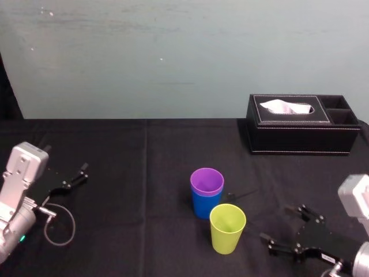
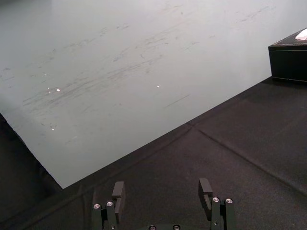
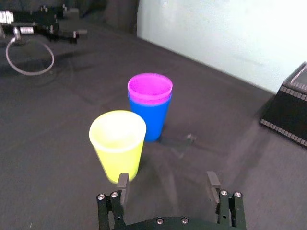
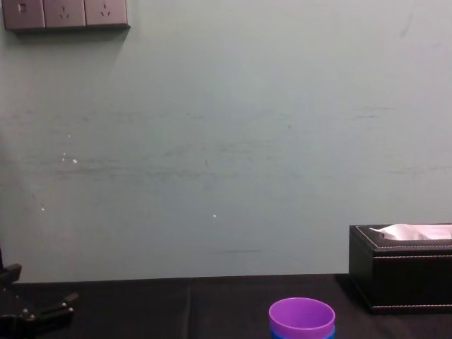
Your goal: Stack the three plastic cups sequentially using one hand.
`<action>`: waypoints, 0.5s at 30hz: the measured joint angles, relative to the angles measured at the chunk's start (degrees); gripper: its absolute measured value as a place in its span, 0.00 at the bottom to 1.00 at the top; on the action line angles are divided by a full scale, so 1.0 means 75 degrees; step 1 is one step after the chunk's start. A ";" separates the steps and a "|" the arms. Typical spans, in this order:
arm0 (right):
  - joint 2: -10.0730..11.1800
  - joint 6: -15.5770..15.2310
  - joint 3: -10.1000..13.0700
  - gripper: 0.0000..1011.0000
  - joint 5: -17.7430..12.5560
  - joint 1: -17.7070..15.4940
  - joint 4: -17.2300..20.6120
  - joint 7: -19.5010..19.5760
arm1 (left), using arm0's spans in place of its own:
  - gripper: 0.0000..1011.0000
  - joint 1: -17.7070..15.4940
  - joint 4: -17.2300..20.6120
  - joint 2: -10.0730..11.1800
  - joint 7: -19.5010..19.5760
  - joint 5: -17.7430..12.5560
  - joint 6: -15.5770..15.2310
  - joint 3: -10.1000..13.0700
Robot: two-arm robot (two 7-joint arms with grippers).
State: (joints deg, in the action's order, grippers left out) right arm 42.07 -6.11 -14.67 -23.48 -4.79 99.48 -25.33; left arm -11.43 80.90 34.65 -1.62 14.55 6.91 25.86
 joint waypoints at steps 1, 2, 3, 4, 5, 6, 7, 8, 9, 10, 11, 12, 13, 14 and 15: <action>0.0000 0.0010 0.0000 0.99 0.0011 -0.0039 -0.0017 -0.0009 | 0.99 0.0000 0.0000 0.0000 0.0000 0.0000 0.0000 0.0000; -0.0007 0.0027 -0.0001 0.99 0.0040 -0.0097 -0.0045 -0.0036 | 0.99 0.0000 0.0000 0.0000 0.0000 0.0000 0.0000 0.0000; -0.0017 0.0037 -0.0010 0.99 0.0061 -0.0118 -0.0060 -0.0050 | 0.99 0.0000 0.0000 0.0000 0.0000 0.0000 0.0000 0.0000; -0.0033 0.0043 -0.0024 0.99 0.0078 -0.0134 -0.0076 -0.0062 | 0.99 0.0000 0.0000 0.0000 0.0000 0.0000 0.0000 0.0000; -0.0071 0.0049 -0.0061 0.99 0.0115 -0.0148 -0.0104 -0.0088 | 0.99 0.0000 0.0000 0.0000 0.0000 0.0000 0.0000 0.0000; -0.0094 0.0051 -0.0084 0.99 0.0135 -0.0149 -0.0118 -0.0109 | 0.99 0.0000 0.0000 0.0000 0.0000 0.0000 0.0000 0.0000; -0.0112 0.0051 -0.0102 0.99 0.0147 -0.0150 -0.0128 -0.0120 | 0.99 0.0000 0.0000 0.0000 0.0000 0.0000 0.0000 0.0000; -0.0139 0.0051 -0.0134 0.99 0.0170 -0.0148 -0.0139 -0.0136 | 0.99 0.0000 0.0000 0.0000 0.0000 0.0000 0.0000 0.0000; -0.0175 0.0049 -0.0178 0.99 0.0196 -0.0140 -0.0146 -0.0171 | 0.99 0.0000 0.0000 0.0000 0.0000 0.0000 0.0000 0.0000; -0.0175 0.0049 -0.0178 0.99 0.0196 -0.0140 -0.0146 -0.0171 | 0.99 0.0000 0.0000 0.0000 0.0000 0.0000 0.0000 0.0000; -0.0213 0.0041 -0.0225 0.99 0.0227 -0.0127 -0.0147 -0.0197 | 0.99 0.0000 0.0000 -0.0001 0.0000 0.0000 0.0000 0.0001; -0.0251 0.0029 -0.0269 0.99 0.0250 -0.0114 -0.0147 -0.0223 | 0.99 0.0000 0.0000 -0.0001 -0.0001 0.0000 0.0000 0.0000; -0.0270 0.0017 -0.0289 0.99 0.0260 -0.0103 -0.0147 -0.0229 | 0.99 0.0000 0.0000 0.0000 0.0000 0.0000 0.0000 0.0000; -0.0287 0.0007 -0.0307 0.99 0.0272 -0.0092 -0.0147 -0.0234 | 0.99 0.0000 0.0000 0.0000 0.0000 0.0000 0.0000 0.0000; -0.0306 -0.0005 -0.0327 0.99 0.0287 -0.0081 -0.0147 -0.0235 | 0.99 0.0000 0.0000 0.0000 0.0000 0.0000 0.0000 0.0000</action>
State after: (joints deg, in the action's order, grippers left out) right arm 39.78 -6.15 -17.12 -21.32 -5.39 98.38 -27.10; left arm -11.43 80.90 34.64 -1.62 14.55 6.91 25.86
